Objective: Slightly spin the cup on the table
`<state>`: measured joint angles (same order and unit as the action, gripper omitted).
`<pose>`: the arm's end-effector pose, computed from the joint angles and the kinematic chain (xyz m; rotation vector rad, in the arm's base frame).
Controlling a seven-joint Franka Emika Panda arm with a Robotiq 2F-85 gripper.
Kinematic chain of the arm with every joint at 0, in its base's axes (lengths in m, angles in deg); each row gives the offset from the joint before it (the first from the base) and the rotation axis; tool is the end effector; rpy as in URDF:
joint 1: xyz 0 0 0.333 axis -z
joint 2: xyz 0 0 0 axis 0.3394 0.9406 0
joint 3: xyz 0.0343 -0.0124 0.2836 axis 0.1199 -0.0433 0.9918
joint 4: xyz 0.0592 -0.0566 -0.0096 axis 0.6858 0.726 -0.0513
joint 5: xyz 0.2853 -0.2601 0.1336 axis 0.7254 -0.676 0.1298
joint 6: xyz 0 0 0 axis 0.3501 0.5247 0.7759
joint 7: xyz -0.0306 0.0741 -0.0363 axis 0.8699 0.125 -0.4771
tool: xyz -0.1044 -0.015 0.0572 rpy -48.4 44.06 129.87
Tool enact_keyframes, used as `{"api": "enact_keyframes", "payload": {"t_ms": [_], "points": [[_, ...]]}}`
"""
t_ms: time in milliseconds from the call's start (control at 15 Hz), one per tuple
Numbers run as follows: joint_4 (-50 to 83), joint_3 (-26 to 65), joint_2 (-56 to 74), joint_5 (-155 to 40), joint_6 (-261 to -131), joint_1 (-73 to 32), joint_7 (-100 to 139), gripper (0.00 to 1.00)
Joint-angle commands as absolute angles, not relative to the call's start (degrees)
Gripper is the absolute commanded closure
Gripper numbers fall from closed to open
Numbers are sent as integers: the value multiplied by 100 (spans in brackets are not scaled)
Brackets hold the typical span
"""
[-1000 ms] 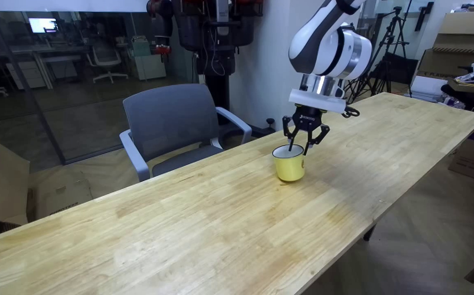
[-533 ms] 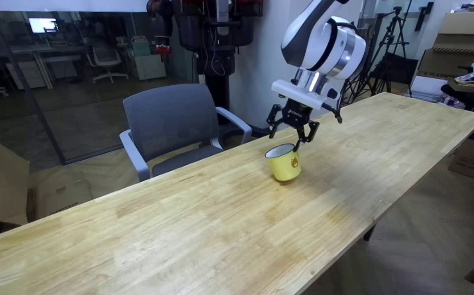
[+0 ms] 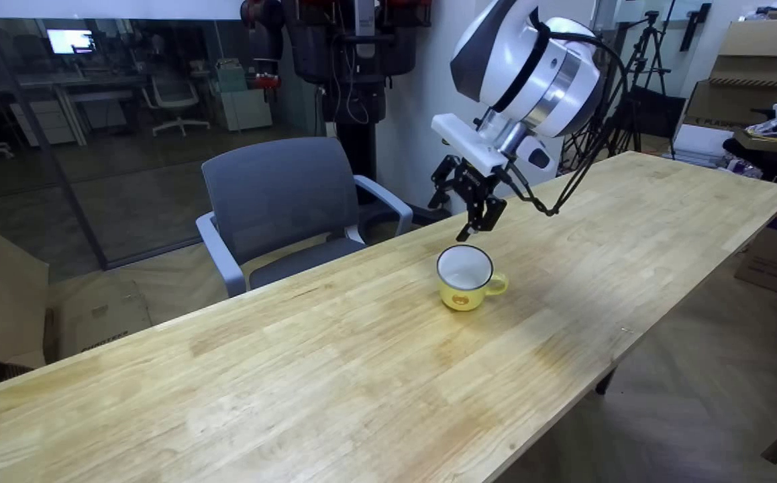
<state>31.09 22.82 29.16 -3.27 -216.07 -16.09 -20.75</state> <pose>0.6390 -0.0745 0.1358 -1.8114 1.9549 -0.0337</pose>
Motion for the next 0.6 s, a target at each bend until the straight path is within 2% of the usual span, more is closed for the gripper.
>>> {"api": "enact_keyframes", "payload": {"t_ms": [0,533], "points": [[3484,2408,2575,384,-22166,-1712,-2167,0],[3918,2230,2111,359,-22195,-2038,-2171,0]]}}
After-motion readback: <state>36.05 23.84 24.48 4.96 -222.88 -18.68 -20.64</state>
